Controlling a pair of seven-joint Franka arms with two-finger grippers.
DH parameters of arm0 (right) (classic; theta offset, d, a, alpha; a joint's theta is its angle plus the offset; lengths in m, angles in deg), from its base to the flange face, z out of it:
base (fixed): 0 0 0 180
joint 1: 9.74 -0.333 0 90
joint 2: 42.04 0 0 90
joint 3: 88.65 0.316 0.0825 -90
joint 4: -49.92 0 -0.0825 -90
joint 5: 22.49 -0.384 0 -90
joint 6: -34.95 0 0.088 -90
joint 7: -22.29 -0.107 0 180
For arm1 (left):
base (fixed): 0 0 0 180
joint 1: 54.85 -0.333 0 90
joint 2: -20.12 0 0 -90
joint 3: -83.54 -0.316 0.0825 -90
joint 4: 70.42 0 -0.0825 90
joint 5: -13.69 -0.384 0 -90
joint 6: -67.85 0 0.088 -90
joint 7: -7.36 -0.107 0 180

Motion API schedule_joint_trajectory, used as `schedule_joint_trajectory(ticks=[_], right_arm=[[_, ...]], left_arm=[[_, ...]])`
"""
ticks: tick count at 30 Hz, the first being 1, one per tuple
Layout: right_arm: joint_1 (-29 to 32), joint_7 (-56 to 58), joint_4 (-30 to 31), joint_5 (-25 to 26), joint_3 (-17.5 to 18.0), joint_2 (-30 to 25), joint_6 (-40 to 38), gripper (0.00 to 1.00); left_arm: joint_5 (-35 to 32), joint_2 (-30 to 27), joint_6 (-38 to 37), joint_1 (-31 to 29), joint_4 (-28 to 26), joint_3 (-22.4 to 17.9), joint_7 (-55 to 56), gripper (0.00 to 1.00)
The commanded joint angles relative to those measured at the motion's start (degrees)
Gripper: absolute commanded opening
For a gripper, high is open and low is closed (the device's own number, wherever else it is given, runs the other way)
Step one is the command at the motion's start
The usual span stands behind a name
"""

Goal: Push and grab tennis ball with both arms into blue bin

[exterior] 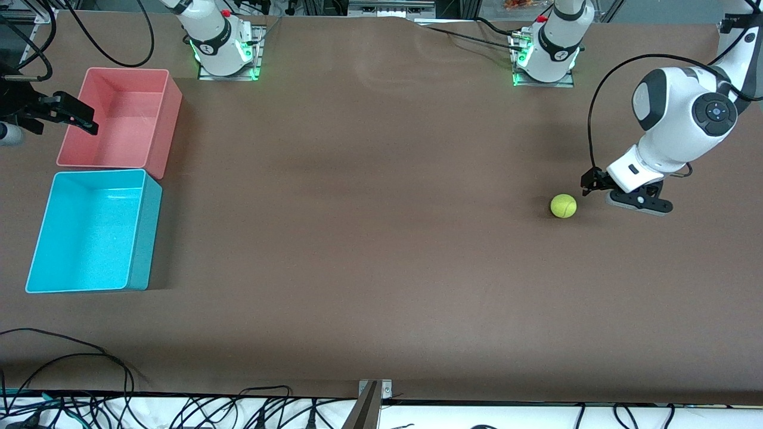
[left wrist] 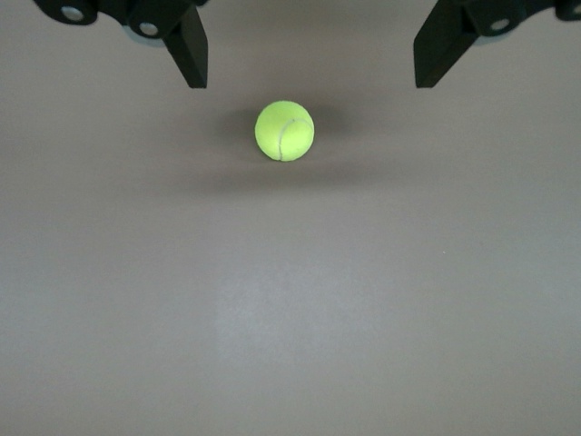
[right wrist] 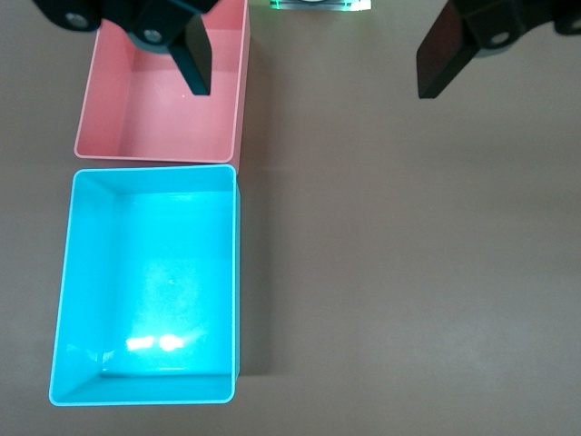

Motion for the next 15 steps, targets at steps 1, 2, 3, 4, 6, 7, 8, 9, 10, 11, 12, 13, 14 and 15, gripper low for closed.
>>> schedule_joint_trajectory(ticks=[1, 2, 3, 4, 6, 7, 8, 9, 10, 11, 12, 13, 14, 15], right_arm=[[0.1, -0.2, -0.3, -0.8, 0.0, -0.4, -0.9, 1.0], [0.1, -0.2, -0.3, -0.8, 0.0, -0.4, -0.9, 1.0], [0.1, -0.2, -0.3, -0.8, 0.1, -0.5, -0.8, 1.0], [0.0, -0.3, -0.3, -0.8, 0.2, -0.5, -0.9, 1.0], [0.0, -0.3, -0.3, -0.8, 0.3, -0.5, -0.9, 1.0], [0.0, -0.3, -0.3, -0.8, 0.3, -0.5, -0.9, 1.0], [0.0, -0.3, -0.3, -0.8, 0.3, -0.5, -0.8, 1.0], [0.0, -0.3, -0.3, -0.8, 0.3, -0.5, -0.8, 1.0], [0.0, -0.3, -0.3, -0.8, 0.3, -0.5, -0.8, 1.0], [0.0, -0.3, -0.3, -0.8, 0.3, -0.5, -0.8, 1.0], [0.0, -0.3, -0.3, -0.8, 0.3, -0.5, -0.8, 1.0], [0.0, -0.3, -0.3, -0.8, 0.3, -0.5, -0.8, 1.0], [0.0, -0.3, -0.3, -0.8, 0.3, -0.5, -0.8, 1.0], [0.0, -0.3, -0.3, -0.8, 0.3, -0.5, -0.9, 1.0]], left_arm=[[0.4, 0.7, 1.3, -0.6, -0.1, 0.1, -17.5, 0.39], [0.4, 0.7, 1.7, -0.6, -0.1, 0.1, -19.3, 0.34], [0.4, 0.8, 2.1, -0.8, -0.1, 0.1, -20.6, 0.31], [0.4, 0.9, 2.3, -0.9, -0.1, 0.1, -21.5, 0.29], [0.3, 1.5, 2.4, -1.0, -0.1, 0.1, -23.4, 0.21], [0.3, 1.8, 2.3, -1.0, -0.1, 0.1, -25.3, 0.15], [0.3, 2.1, 2.4, -1.1, -0.2, 0.1, -27.6, 0.1], [0.3, 2.5, 2.4, -1.1, -0.2, 0.1, -30.0, 0.07], [0.3, 2.9, 2.4, -1.2, -0.1, 0.1, -32.7, 0.05], [0.3, 2.9, 2.4, -1.3, -0.1, 0.1, -35.0, 0.05], [0.3, 3.0, 2.4, -1.5, -0.1, 0.1, -37.0, 0.04], [0.3, 3.3, 2.4, -1.7, -0.1, 0.1, -39.0, 0.03], [0.3, 3.6, 2.4, -1.9, -0.2, 0.1, -40.2, 0.03], [0.3, 3.9, 2.4, -2.0, -0.2, 0.1, -41.0, 0.02]])
